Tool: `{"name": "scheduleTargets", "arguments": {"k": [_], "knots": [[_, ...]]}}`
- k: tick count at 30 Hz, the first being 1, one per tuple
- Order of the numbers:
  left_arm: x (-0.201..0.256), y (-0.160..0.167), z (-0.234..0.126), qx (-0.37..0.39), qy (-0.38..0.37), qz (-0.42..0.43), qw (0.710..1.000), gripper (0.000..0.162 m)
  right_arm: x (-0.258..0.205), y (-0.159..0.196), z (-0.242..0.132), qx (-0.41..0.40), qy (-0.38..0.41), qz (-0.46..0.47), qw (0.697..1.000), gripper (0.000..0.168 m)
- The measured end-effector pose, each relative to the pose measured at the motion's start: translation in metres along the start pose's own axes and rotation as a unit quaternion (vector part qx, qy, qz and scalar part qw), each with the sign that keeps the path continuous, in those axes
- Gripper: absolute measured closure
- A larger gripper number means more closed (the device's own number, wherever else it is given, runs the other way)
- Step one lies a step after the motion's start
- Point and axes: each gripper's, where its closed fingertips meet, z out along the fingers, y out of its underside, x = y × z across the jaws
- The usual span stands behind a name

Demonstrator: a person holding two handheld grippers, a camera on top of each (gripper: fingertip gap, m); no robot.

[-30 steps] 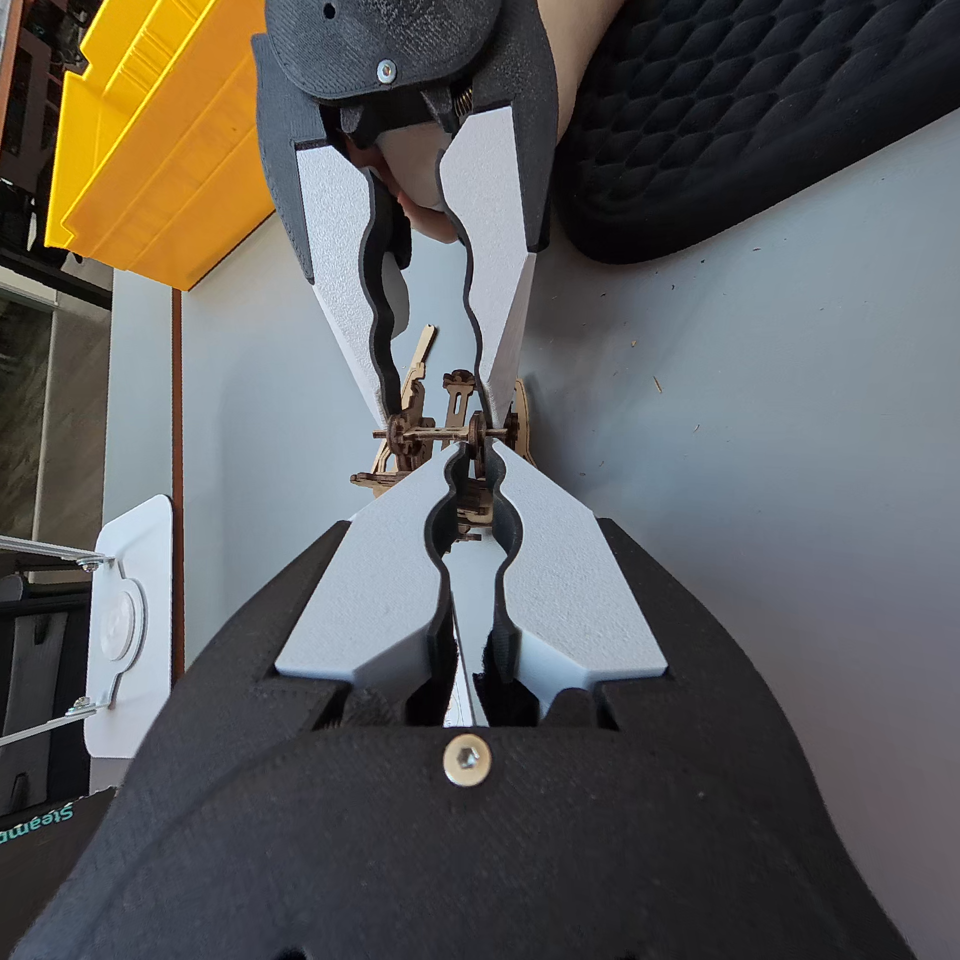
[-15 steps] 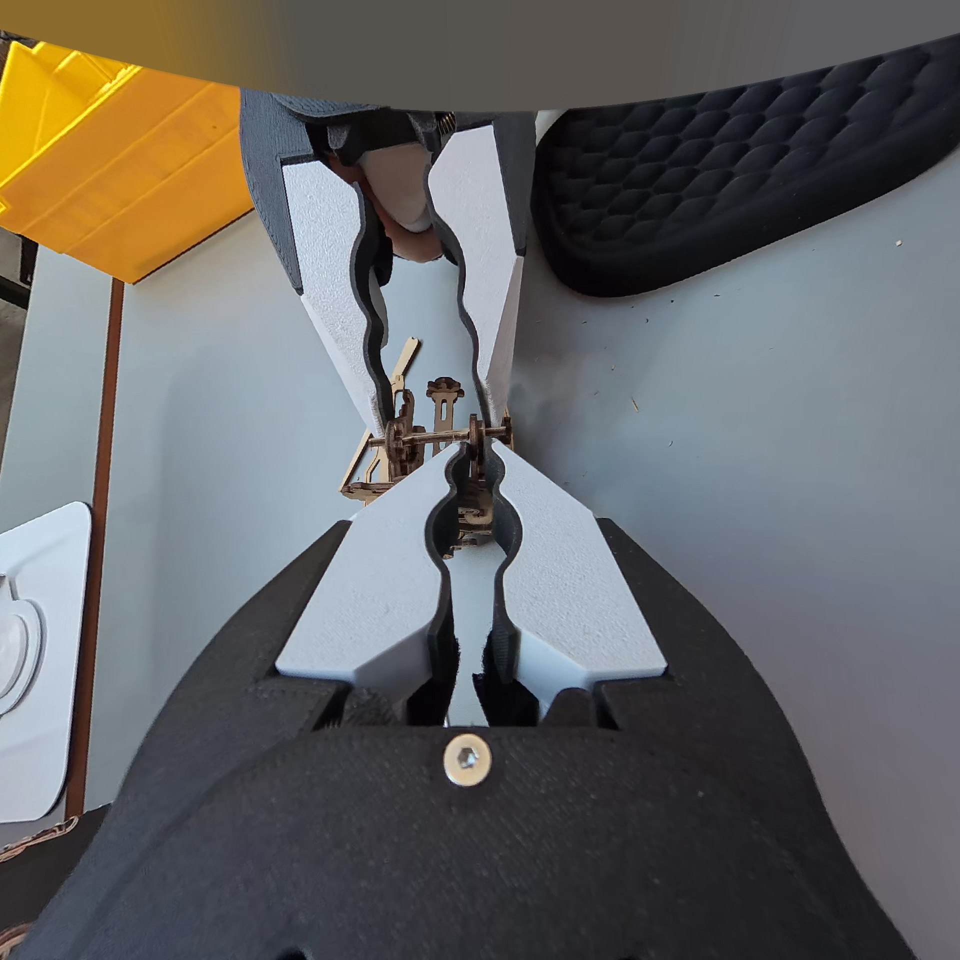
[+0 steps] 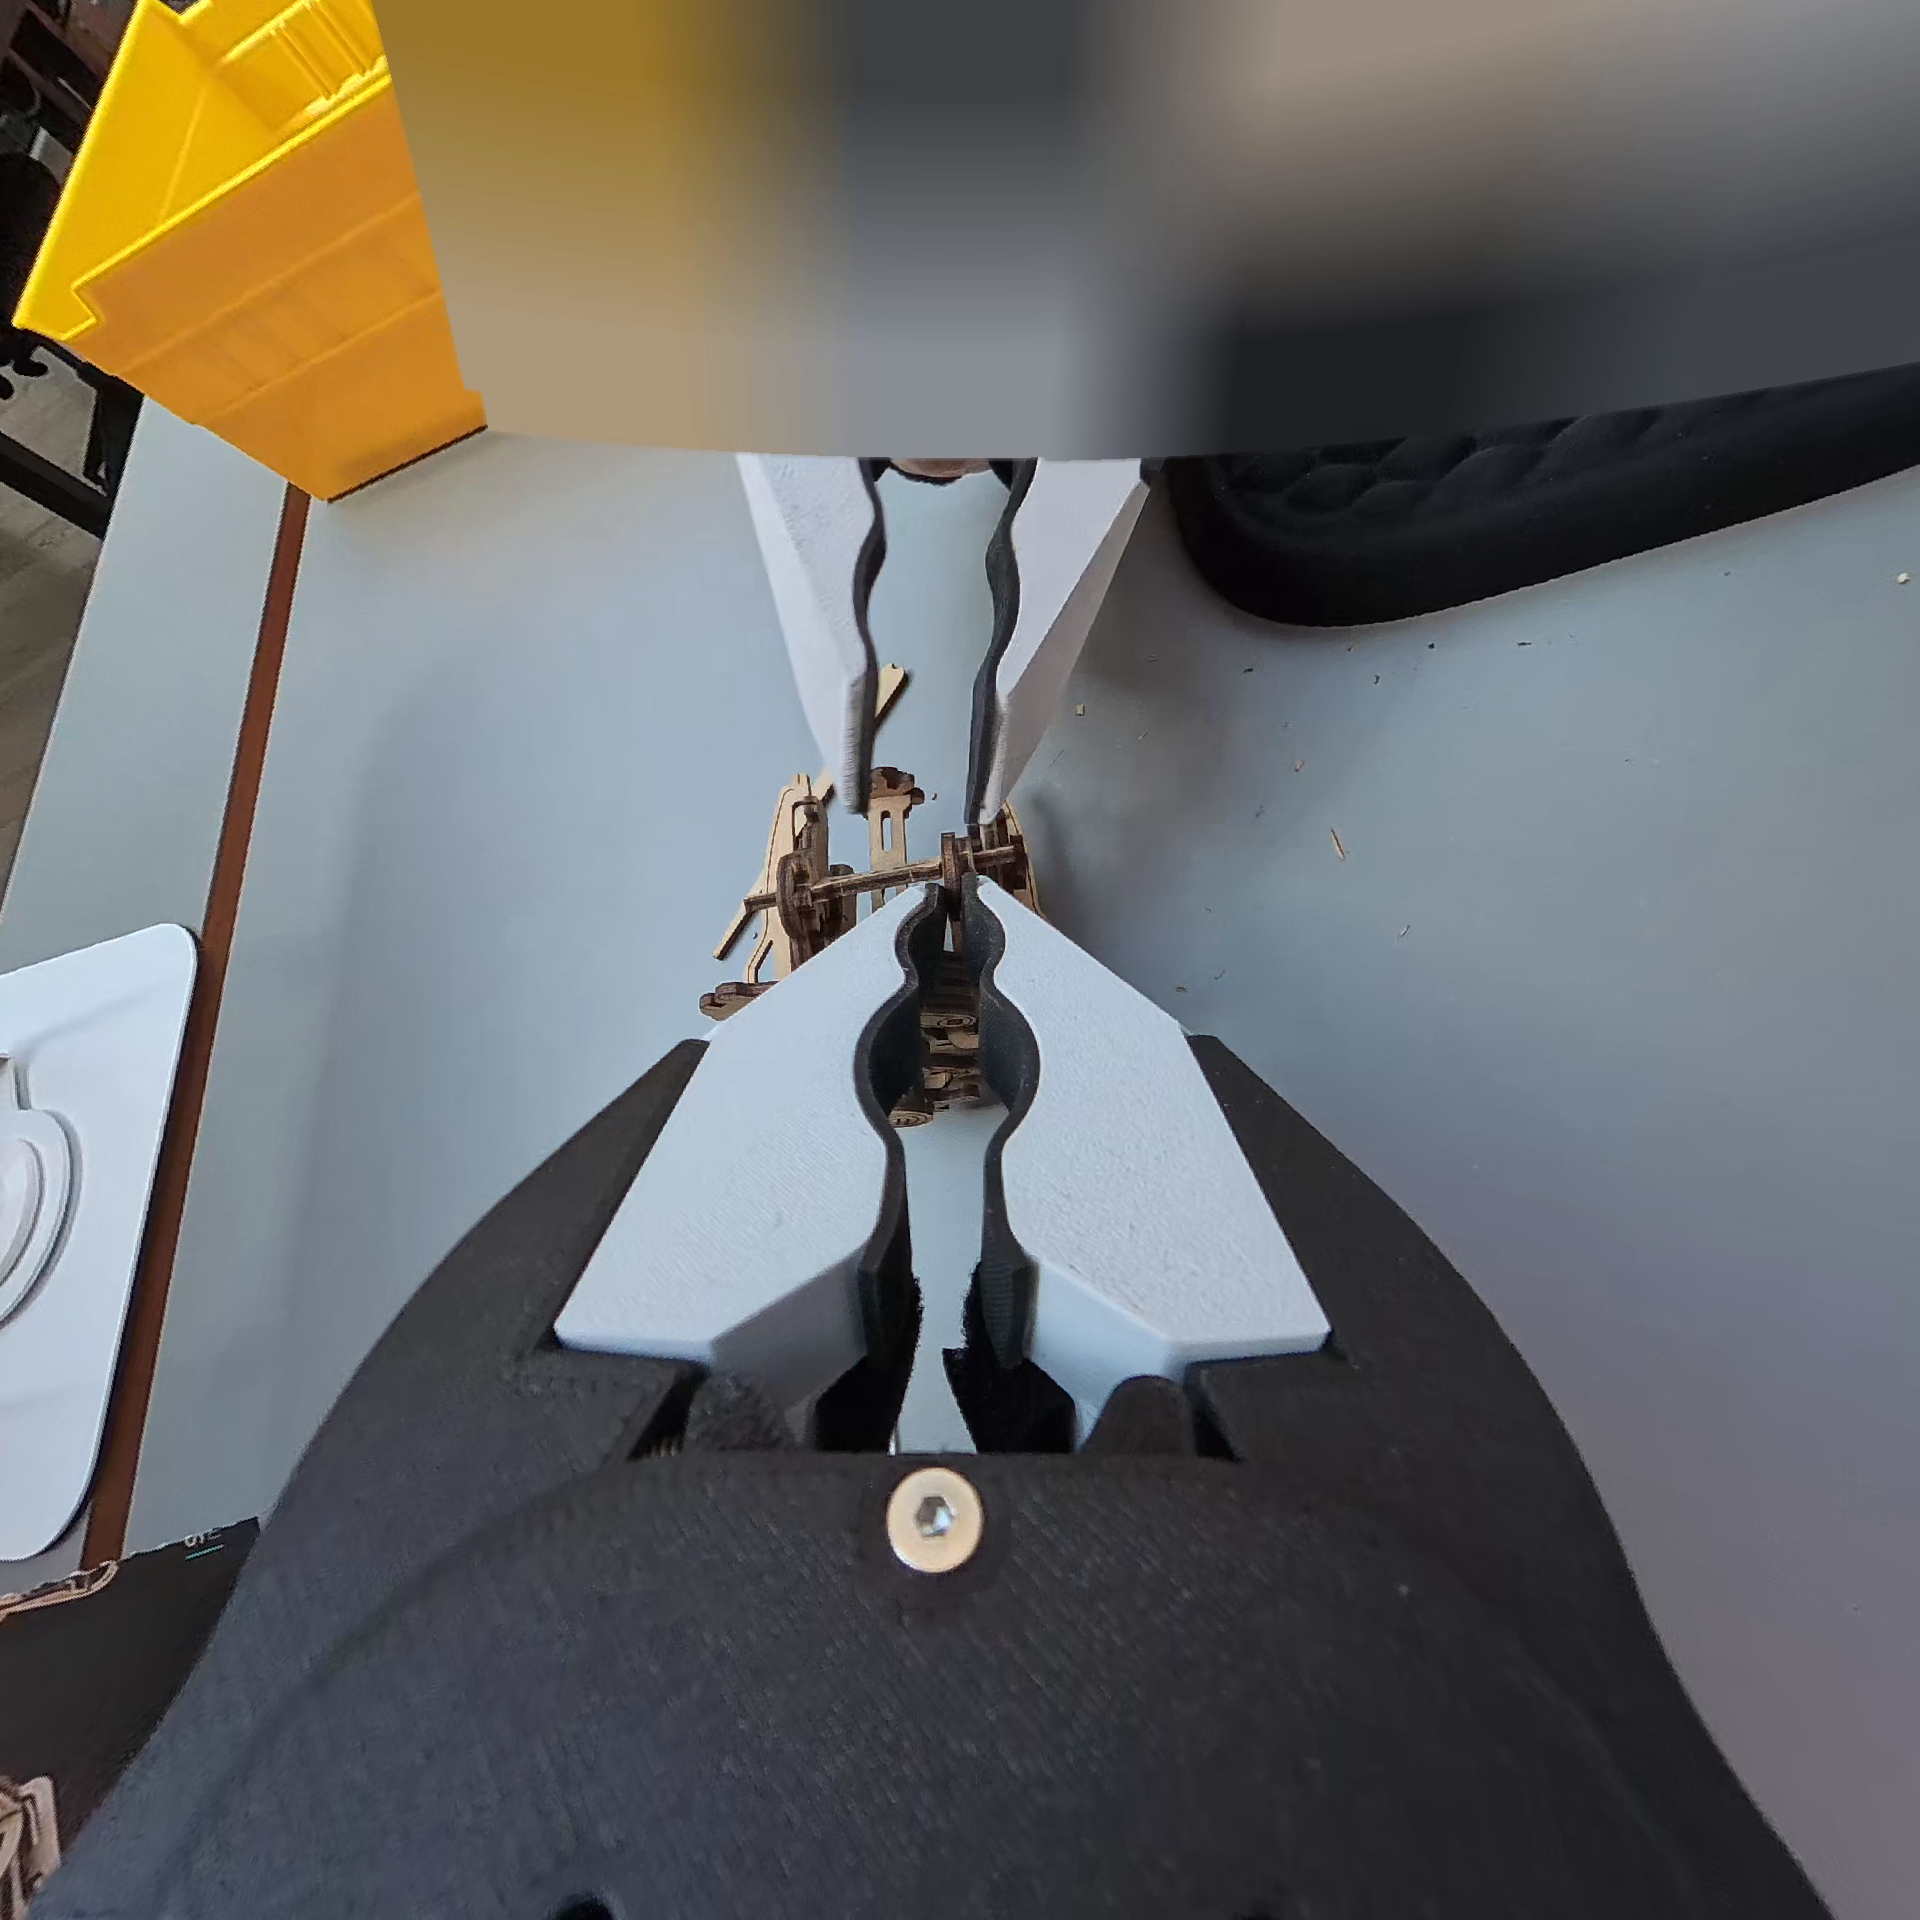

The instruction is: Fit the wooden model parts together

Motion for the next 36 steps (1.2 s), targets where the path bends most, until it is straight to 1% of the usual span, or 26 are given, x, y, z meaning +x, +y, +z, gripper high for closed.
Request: {"name": "scheduleTargets", "arguments": {"k": [1,2,4,6,11,15,17,22,27,32,34,36], "knots": [[0.000,0.000,0.000,0.000,-0.001,-0.001,1.000,0.162,-0.003,-0.002,-0.002,0.002,-0.008,-0.006,1.000,0.161],[-0.001,0.000,0.000,0.001,-0.001,-0.002,1.000,0.162,-0.007,-0.001,-0.001,0.000,-0.020,0.000,1.000,0.163],[-0.001,-0.001,0.001,0.001,-0.002,0.000,1.000,0.162,-0.011,0.003,0.001,-0.010,-0.050,0.038,0.998,0.162],[-0.001,0.000,0.001,-0.001,-0.003,0.001,1.000,0.162,-0.010,0.004,0.003,-0.005,-0.059,0.064,0.996,0.163],[0.000,-0.001,0.001,0.001,-0.001,0.006,1.000,0.162,-0.008,0.007,0.003,-0.008,-0.059,0.069,0.996,0.163],[-0.001,-0.001,0.001,0.002,0.005,-0.006,1.000,0.162,-0.006,0.006,0.004,-0.004,-0.074,0.104,0.992,0.165],[-0.003,-0.001,0.000,0.006,0.008,-0.024,1.000,0.162,-0.004,0.006,0.005,-0.003,-0.077,0.126,0.989,0.165],[-0.008,-0.002,0.000,0.013,0.021,-0.080,0.997,0.162,0.001,0.006,0.004,-0.005,-0.072,0.145,0.987,0.165],[0.001,-0.008,-0.003,0.017,0.072,-0.136,0.988,0.162,-0.009,0.000,-0.001,0.008,-0.124,0.165,0.979,0.166],[-0.002,-0.009,-0.007,0.033,0.081,-0.162,0.983,0.162,-0.009,0.002,-0.002,0.005,-0.140,0.196,0.970,0.168],[-0.009,-0.010,-0.011,0.052,0.075,-0.180,0.979,0.155,-0.009,0.004,-0.002,0.006,-0.138,0.194,0.971,0.168],[-0.011,-0.010,-0.015,0.064,0.082,-0.193,0.976,0.154,-0.010,0.003,-0.003,0.011,-0.138,0.193,0.971,0.168]]}}
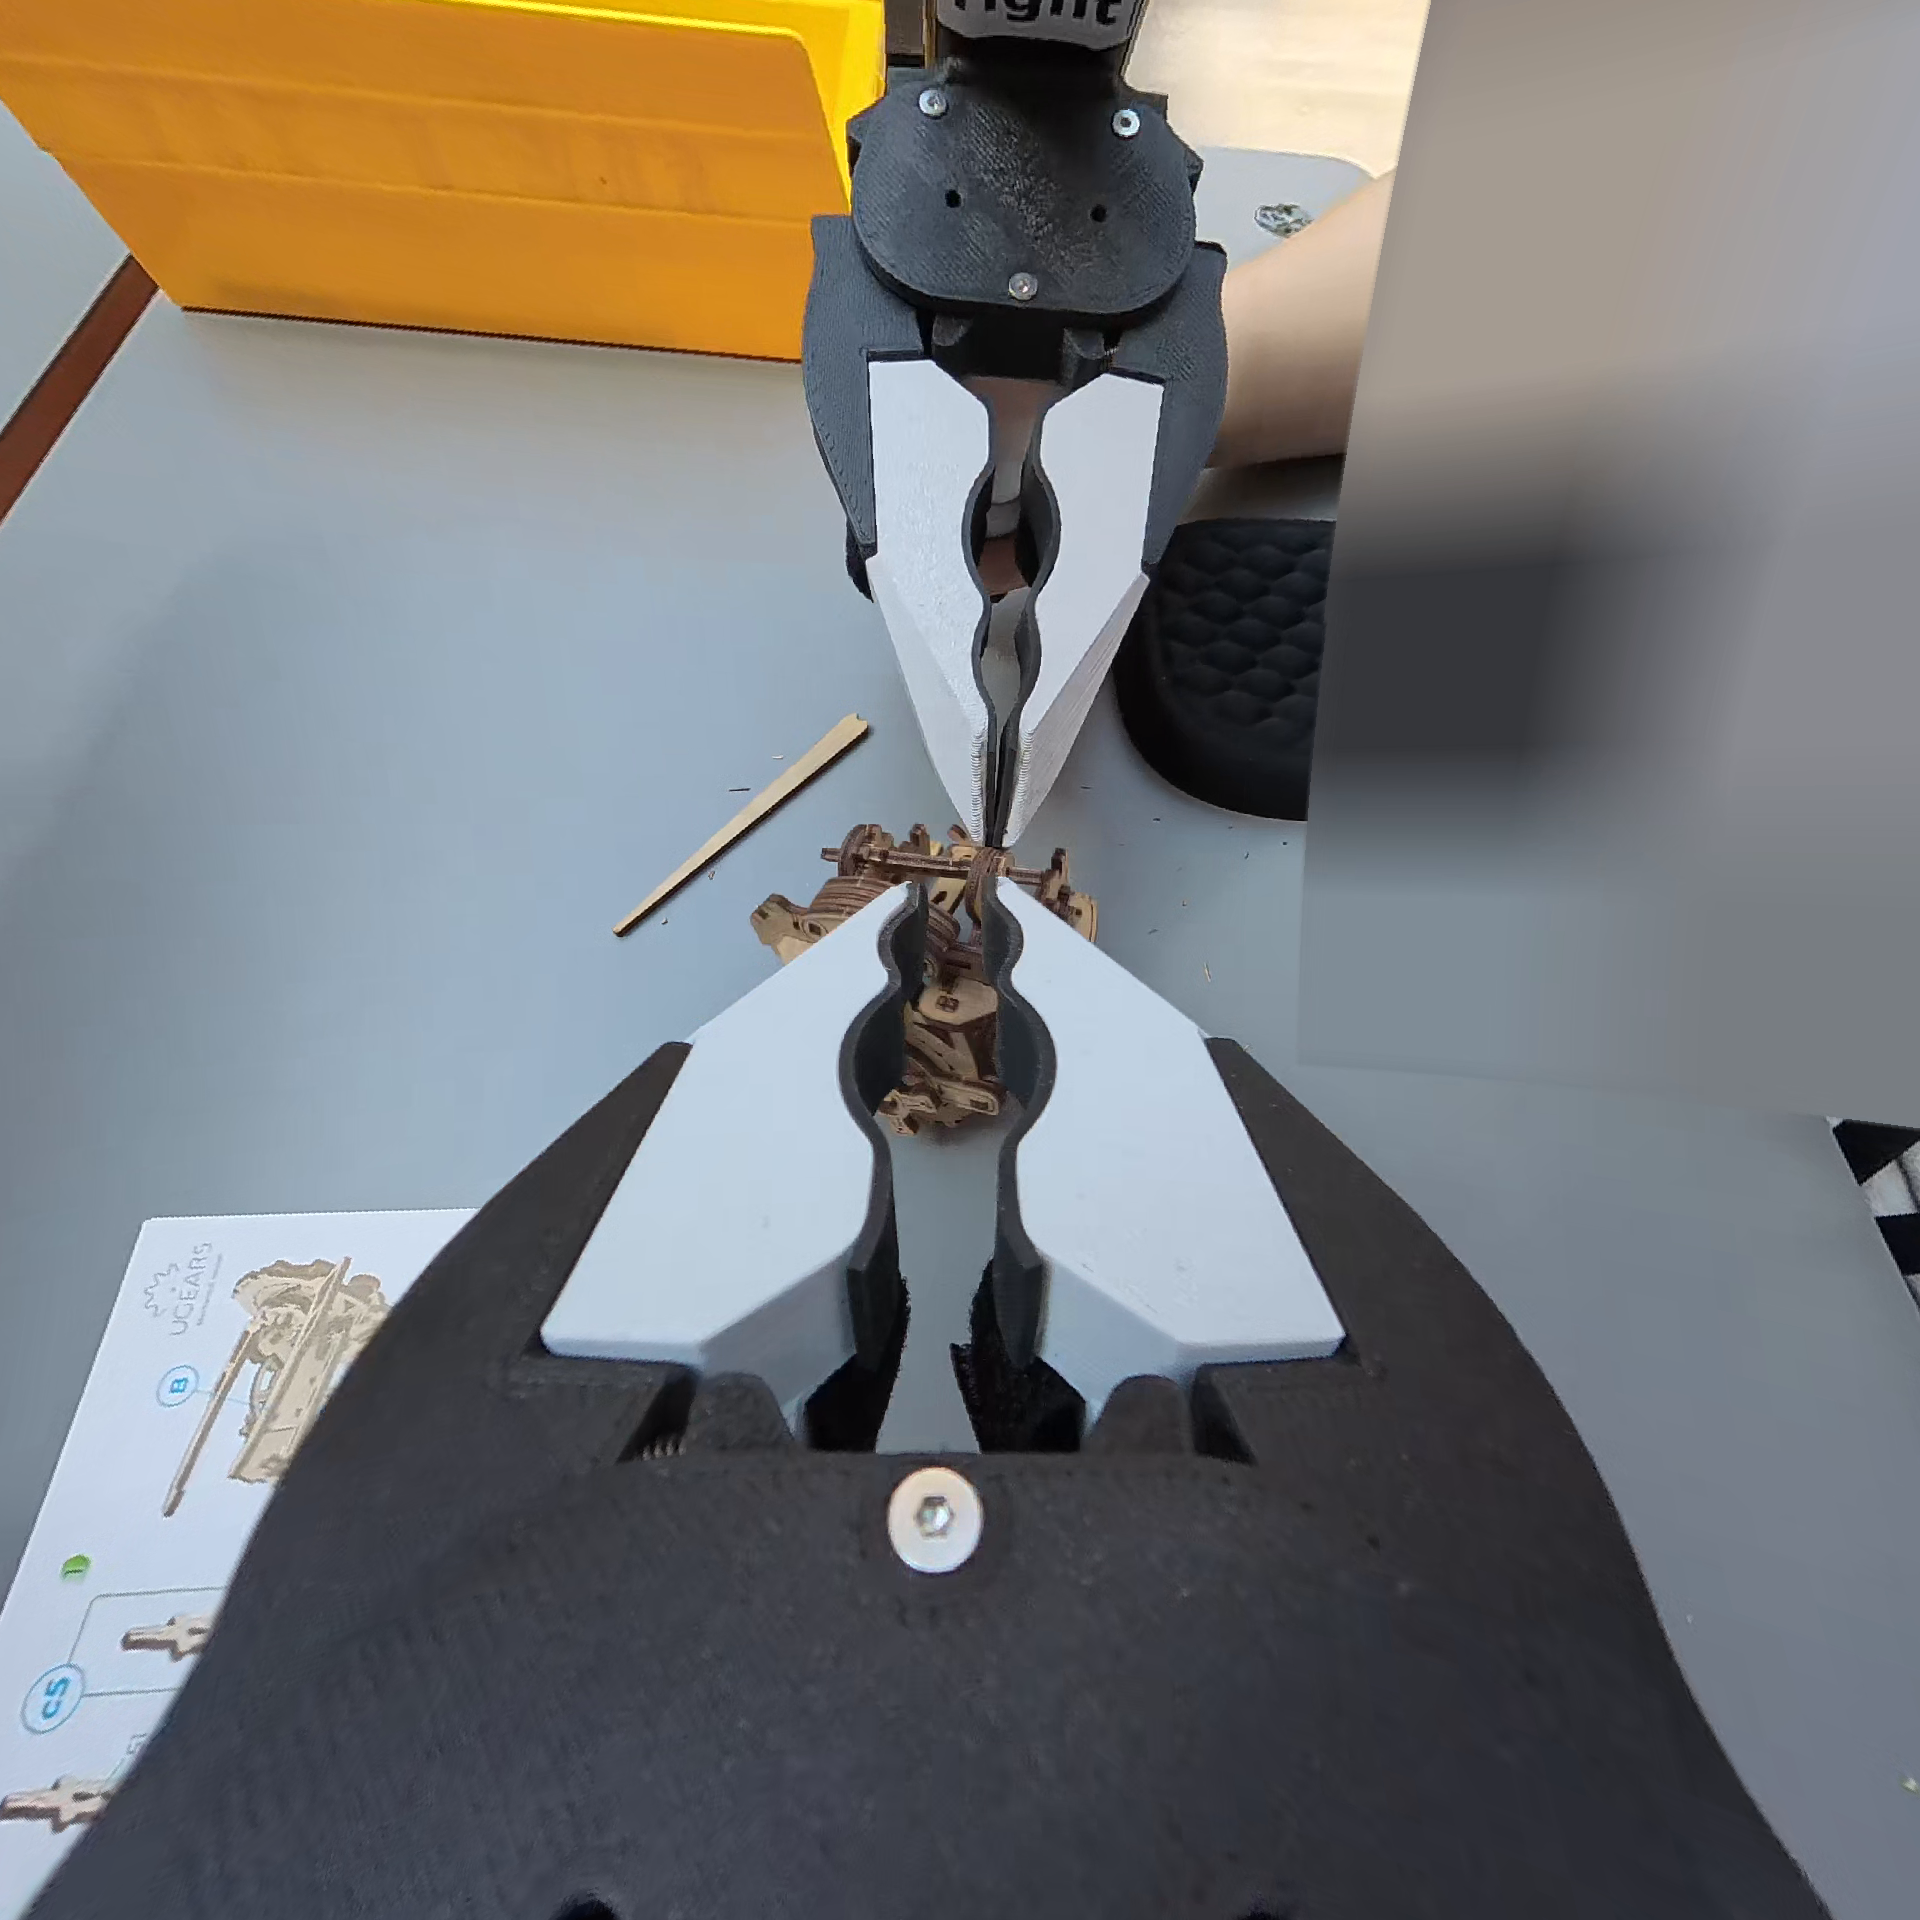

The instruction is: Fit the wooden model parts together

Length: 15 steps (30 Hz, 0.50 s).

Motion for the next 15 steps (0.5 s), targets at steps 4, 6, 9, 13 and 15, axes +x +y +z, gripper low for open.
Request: {"name": "scheduleTargets", "arguments": {"k": [4,6,9,13,15], "knots": [[-0.003,0.007,0.002,-0.013,-0.009,0.004,1.000,0.153,0.000,0.000,-0.001,0.008,-0.015,0.037,0.999,0.167],[-0.004,0.007,0.002,-0.010,-0.014,0.007,1.000,0.152,0.001,0.006,-0.001,-0.003,-0.018,0.049,0.999,0.165],[-0.008,0.007,-0.001,-0.003,-0.018,-0.001,1.000,0.147,-0.002,0.009,-0.003,-0.003,-0.025,0.072,0.997,0.164],[-0.014,0.016,-0.003,-0.011,-0.024,-0.011,1.000,0.141,-0.006,0.011,-0.004,-0.008,-0.029,0.120,0.992,0.160],[-0.015,0.020,-0.001,-0.013,-0.023,-0.017,0.999,0.140,-0.005,0.011,-0.003,-0.008,-0.022,0.138,0.990,0.158]]}}
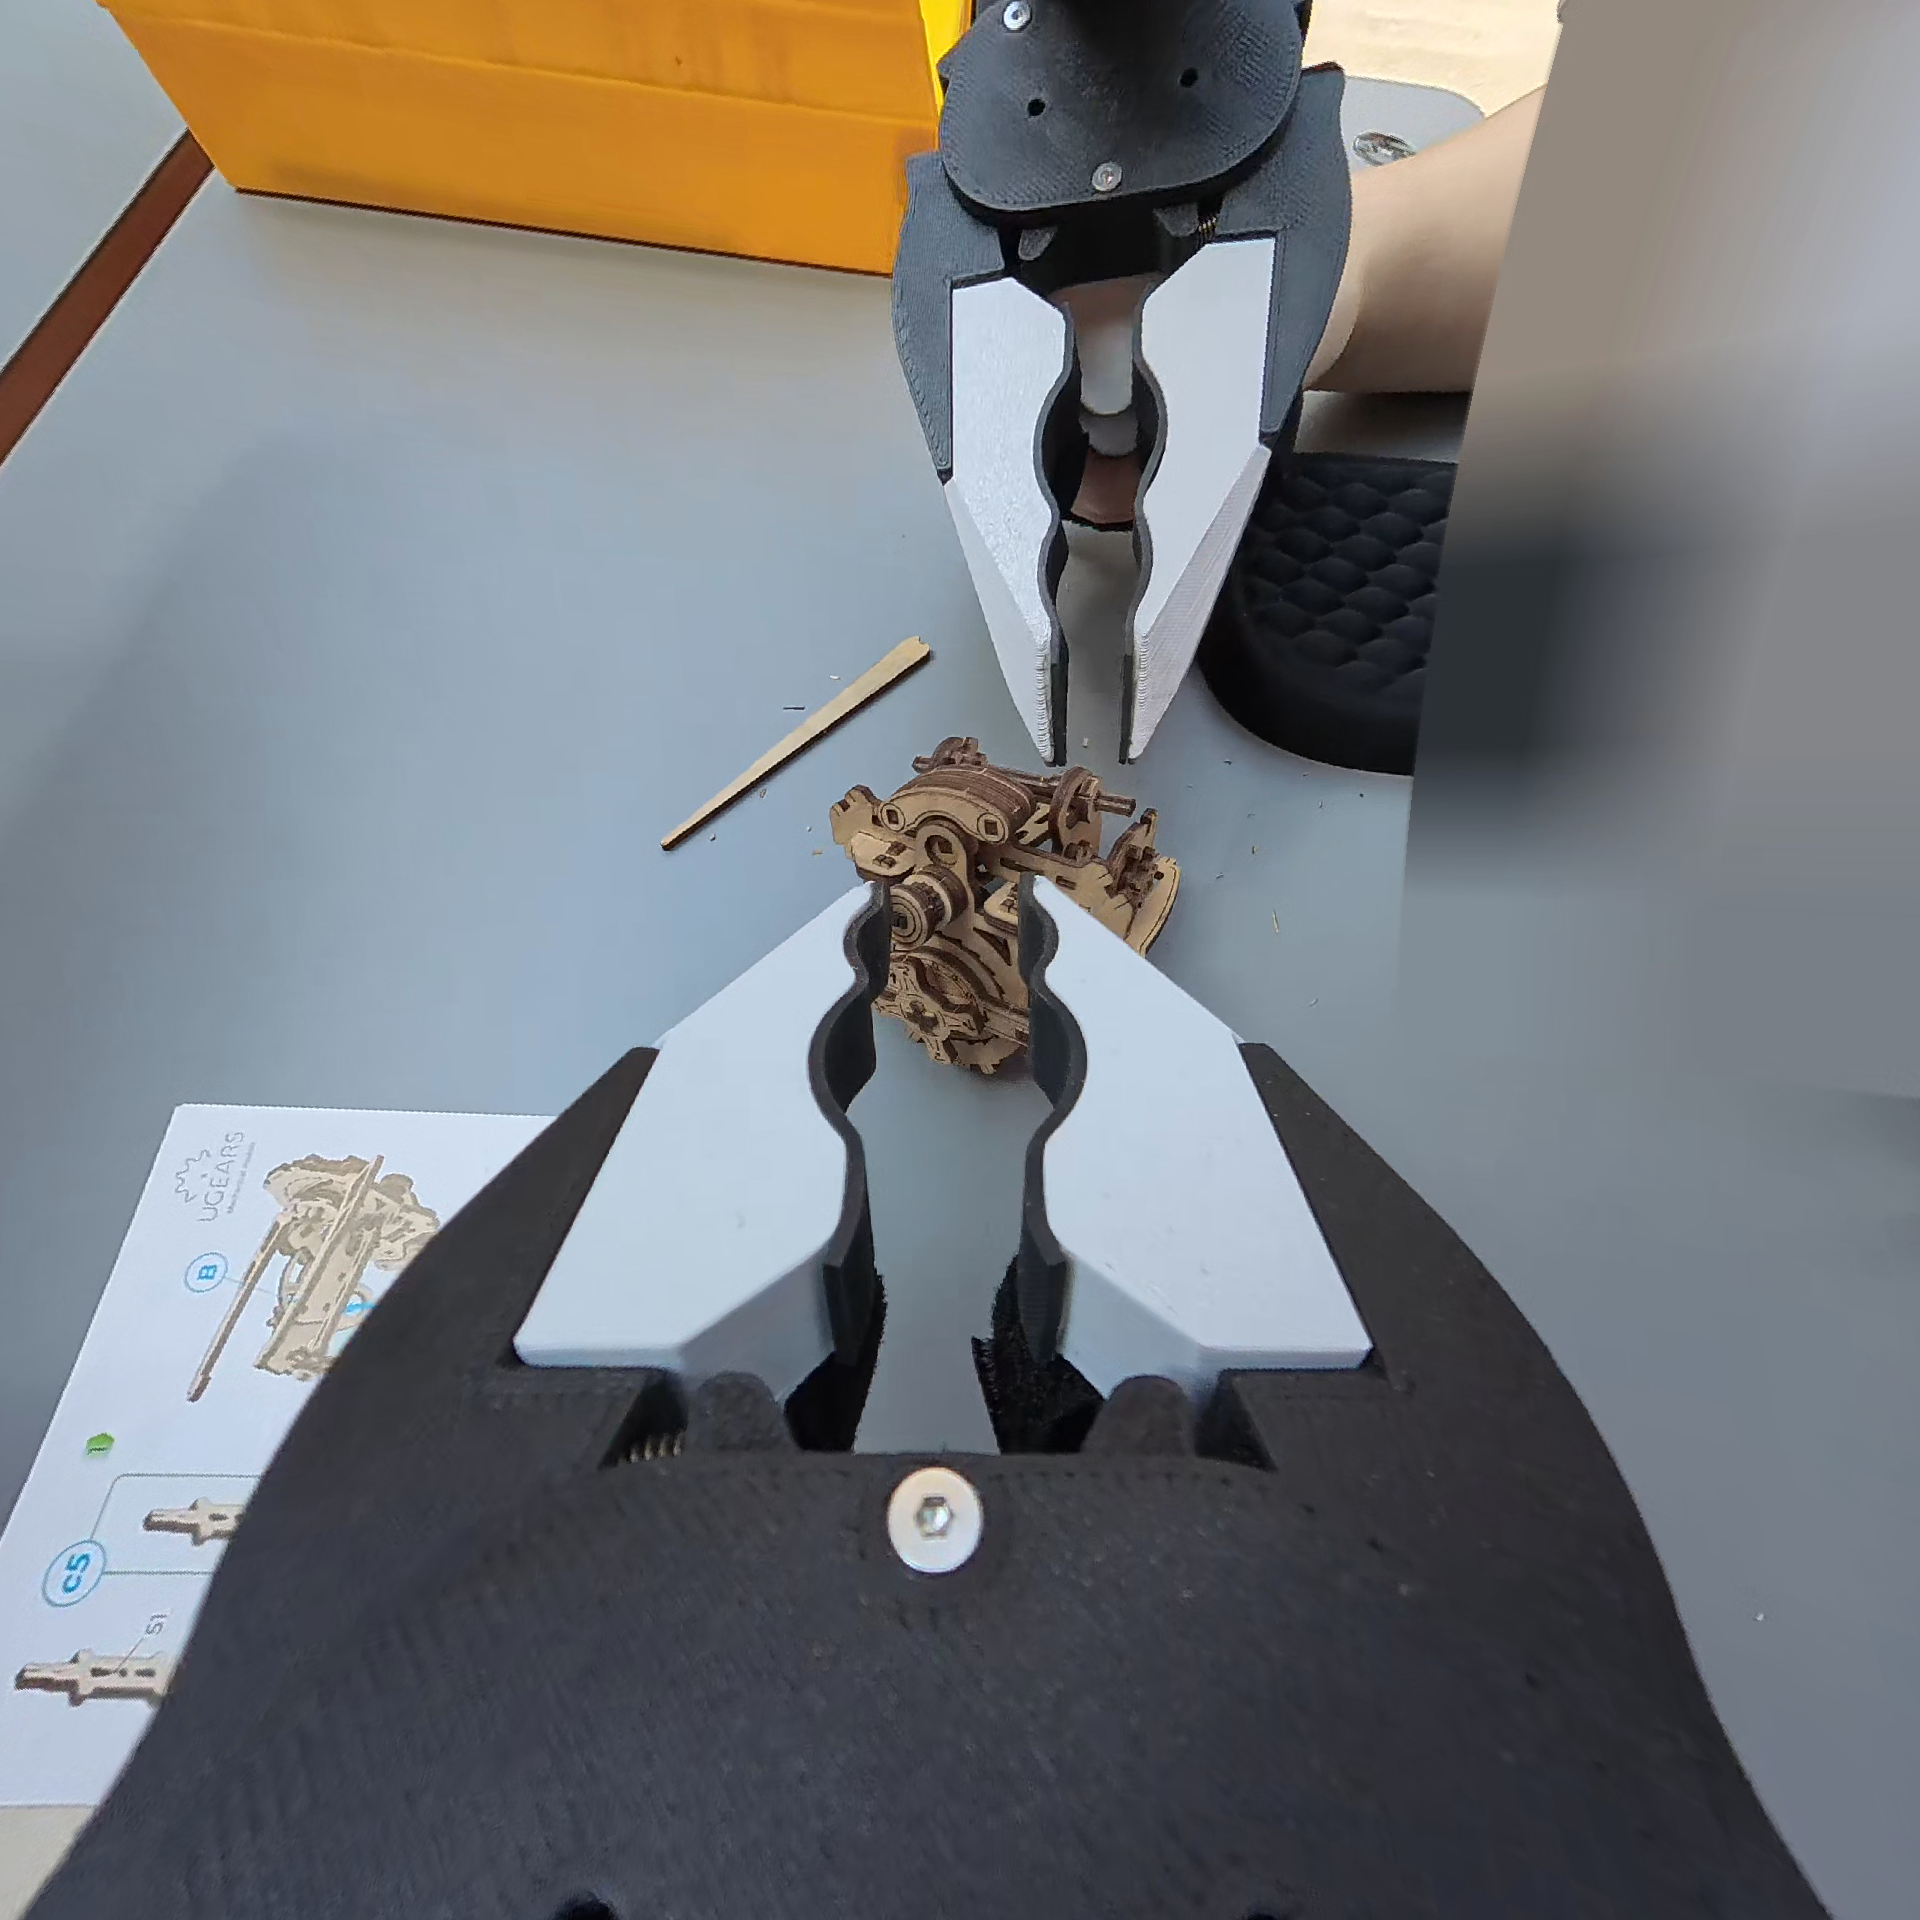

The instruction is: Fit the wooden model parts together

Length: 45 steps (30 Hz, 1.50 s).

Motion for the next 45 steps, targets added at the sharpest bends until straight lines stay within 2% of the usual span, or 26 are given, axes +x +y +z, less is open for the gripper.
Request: {"name": "scheduleTargets", "arguments": {"k": [3,11,21,27,34,39,45], "knots": [[0.0011,0.0007,0.0024,0.004,0.011,-0.011,1.000,0.140,0.0029,0.0004,0.0019,-0.001,0.015,0.012,1.000,0.158],[0.0012,0.0030,0.0028,0.004,0.014,-0.018,1.000,0.143,-0.0058,0.0017,0.0037,-0.012,-0.007,0.028,0.999,0.162],[0.0020,0.0044,0.0028,-0.001,0.008,-0.013,1.000,0.143,0.0004,0.0008,0.0043,-0.015,0.043,0.003,0.999,0.167],[0.0017,0.0047,0.0033,0.000,0.002,-0.009,1.000,0.145,0.0008,0.0016,0.0039,-0.008,0.039,0.013,0.999,0.167],[0.0040,0.0059,0.0052,-0.005,-0.001,-0.001,1.000,0.146,-0.0024,0.0008,0.0037,-0.023,0.060,-0.001,0.998,0.157],[0.0061,0.0055,0.0054,-0.007,-0.001,0.001,1.000,0.146,0.0001,0.0005,0.0035,-0.037,0.098,-0.038,0.994,0.162],[0.0067,0.0060,0.0057,-0.010,-0.006,0.007,1.000,0.145,0.0008,-0.0026,0.0019,-0.025,0.102,-0.024,0.994,0.164]]}}
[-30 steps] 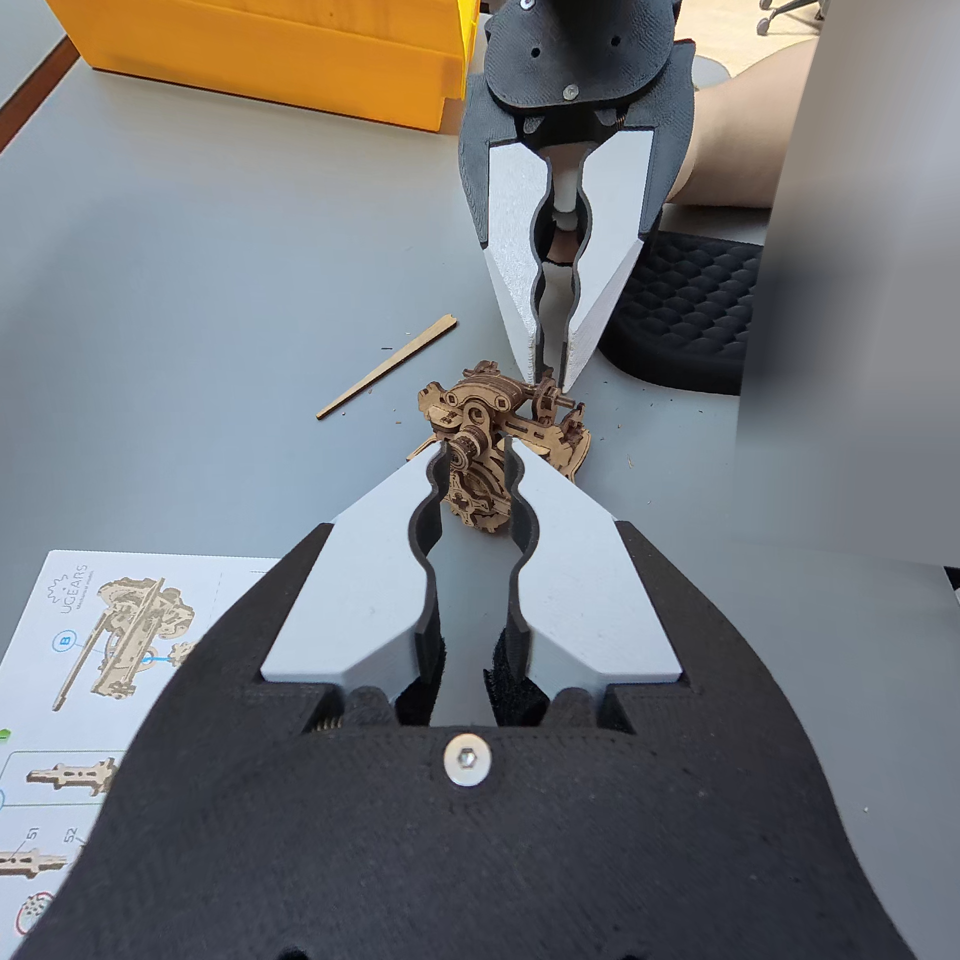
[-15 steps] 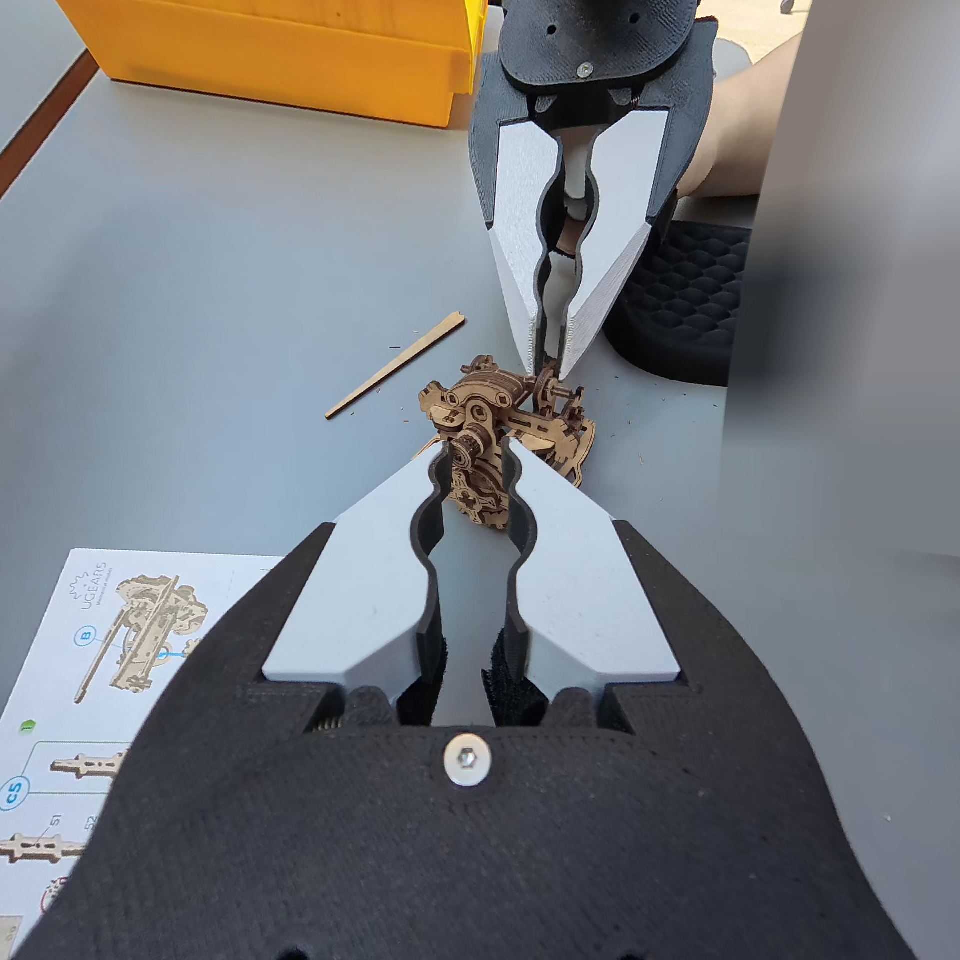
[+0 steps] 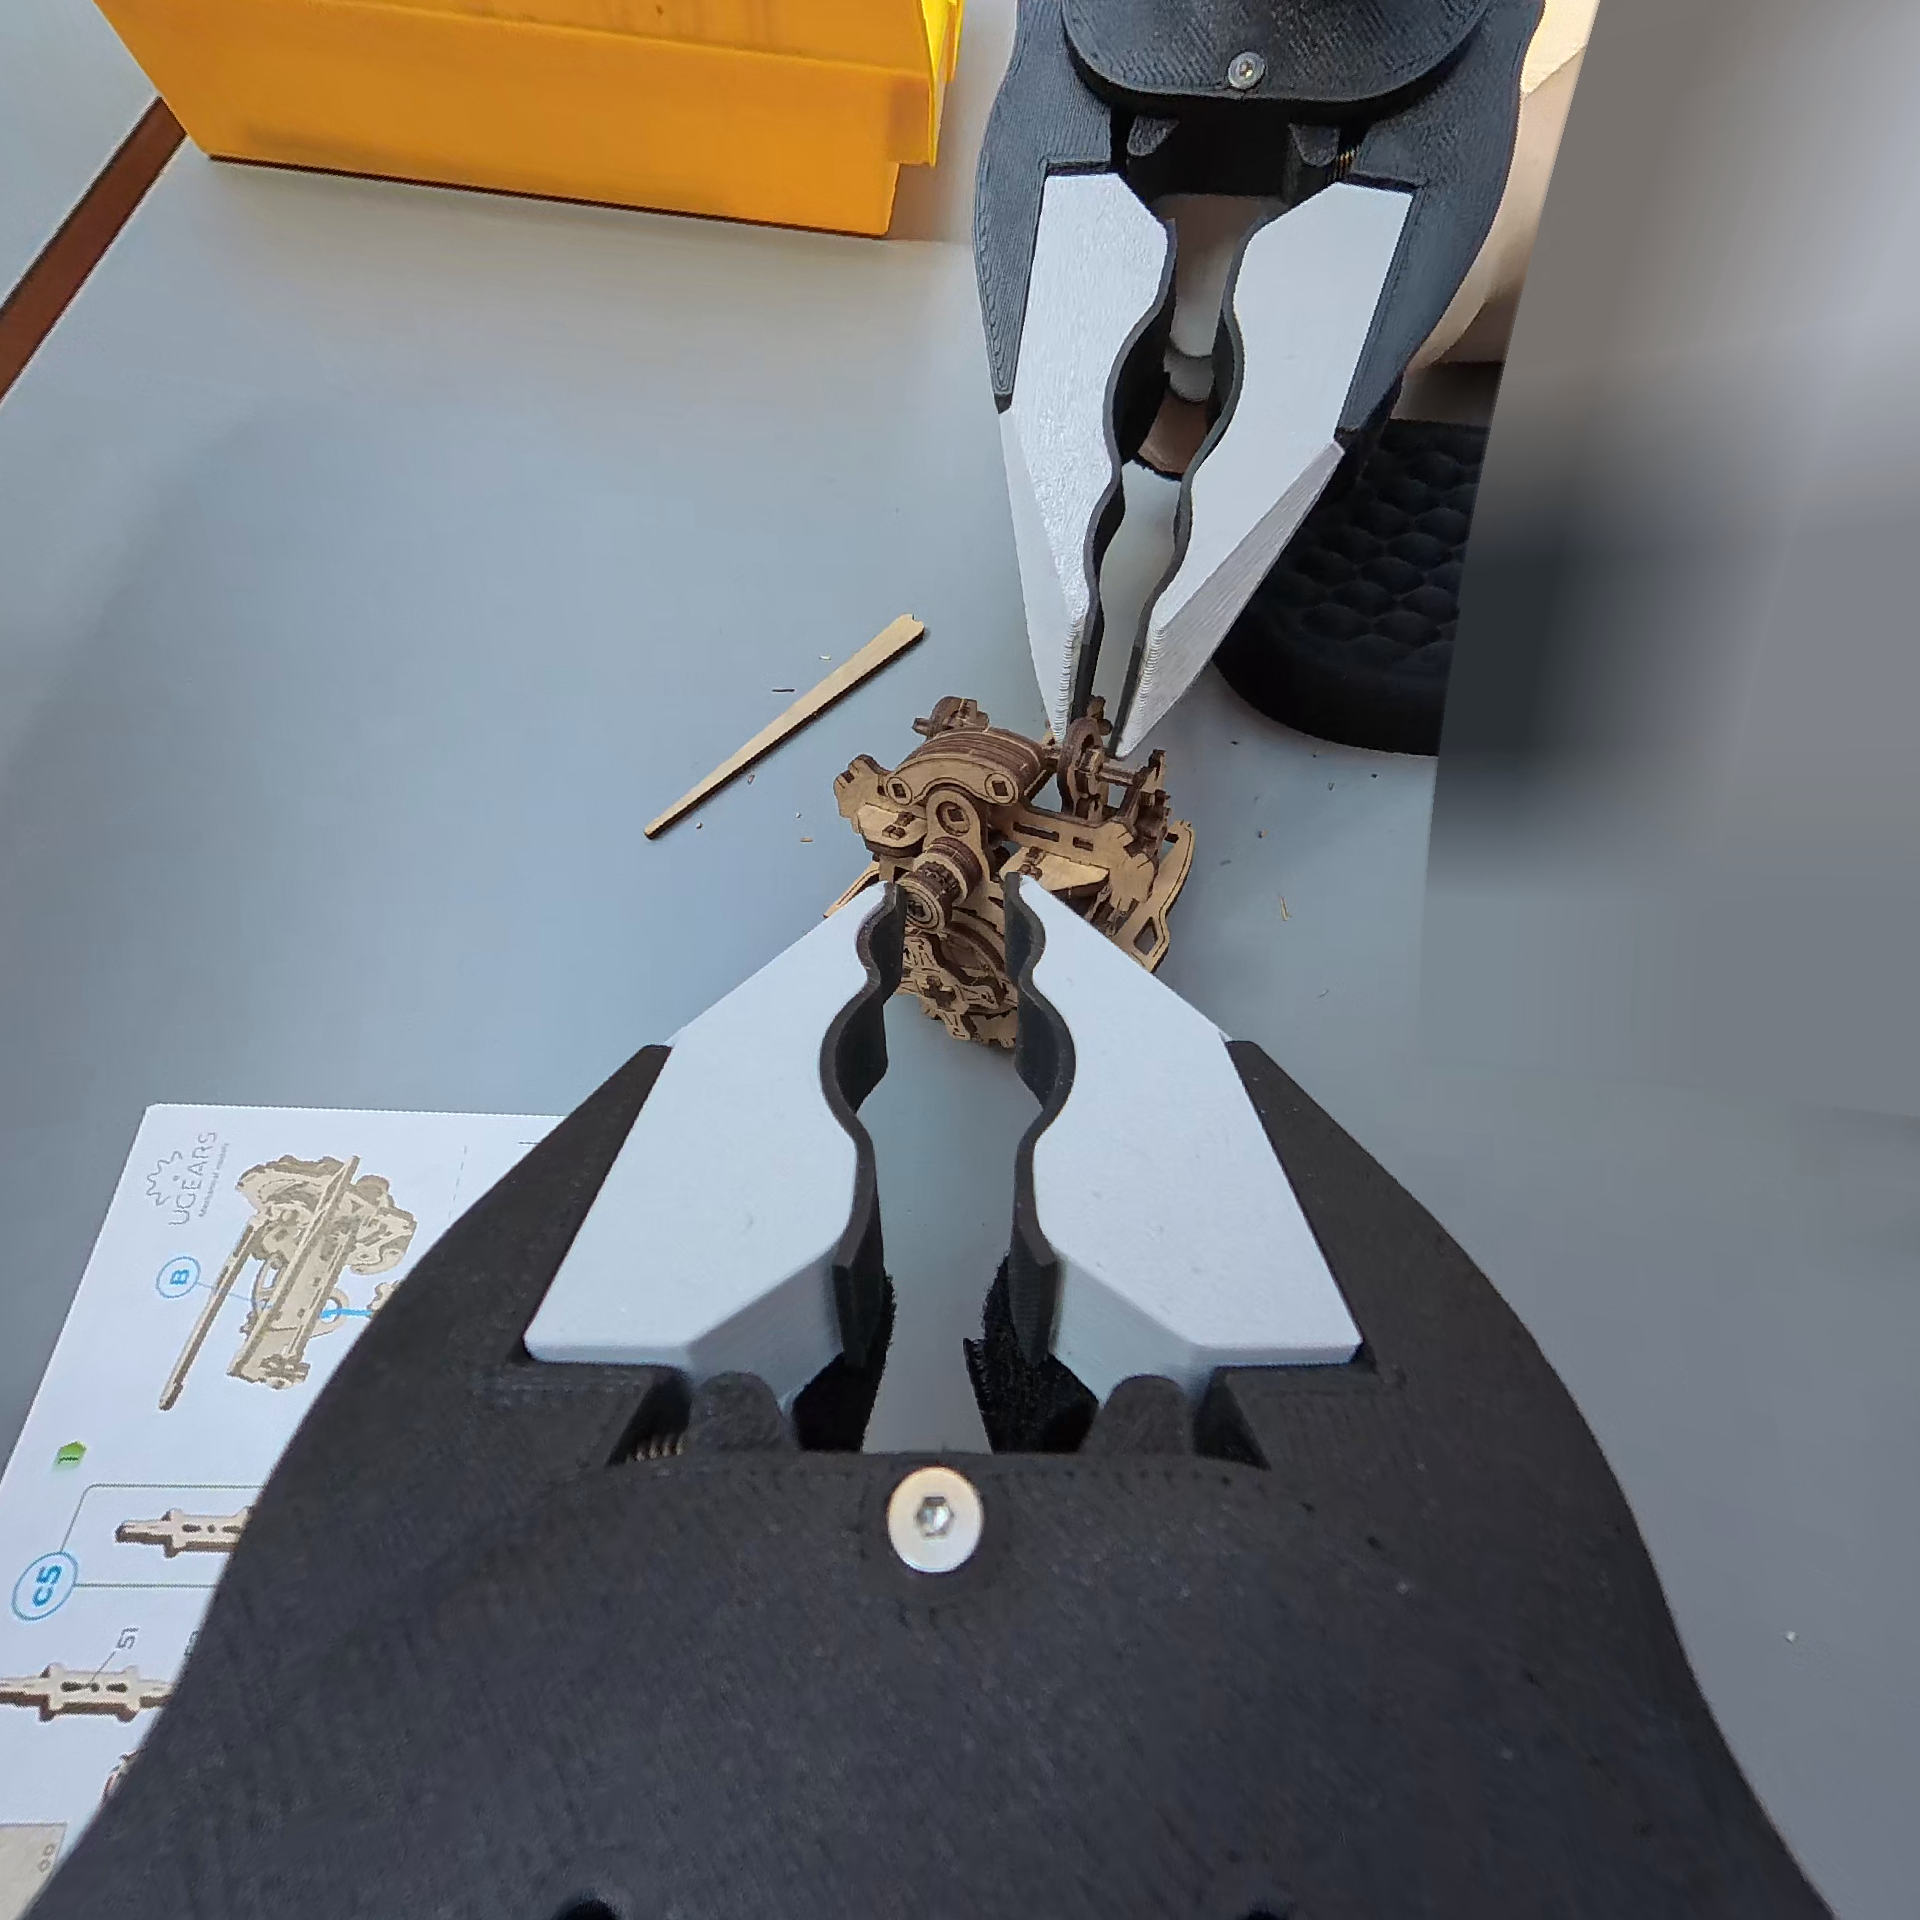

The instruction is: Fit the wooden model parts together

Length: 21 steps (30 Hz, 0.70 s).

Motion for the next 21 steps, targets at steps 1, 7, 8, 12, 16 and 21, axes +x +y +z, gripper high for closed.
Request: {"name": "scheduleTargets", "arguments": {"k": [1,7,8,12,16,21], "knots": [[0.000,0.000,0.000,-0.001,-0.001,0.001,1.000,0.145,0.001,-0.001,-0.001,0.002,0.004,0.002,1.000,0.164],[-0.001,-0.001,-0.001,-0.005,-0.012,0.011,1.000,0.142,0.006,-0.002,-0.004,0.009,0.017,0.010,1.000,0.165],[-0.002,-0.003,-0.002,-0.004,-0.022,0.017,1.000,0.138,0.007,-0.002,-0.005,0.010,0.019,0.011,1.000,0.165],[-0.003,-0.022,-0.011,0.002,-0.083,0.072,0.994,0.126,0.009,-0.002,-0.005,0.013,0.019,0.022,0.999,0.165],[0.012,-0.036,-0.002,-0.029,-0.143,0.194,0.970,0.126,0.011,-0.002,-0.004,0.020,0.007,0.045,0.999,0.165],[0.022,-0.036,0.022,-0.073,-0.157,0.282,0.944,0.130,0.013,-0.001,-0.005,0.029,-0.009,0.073,0.997,0.165]]}}
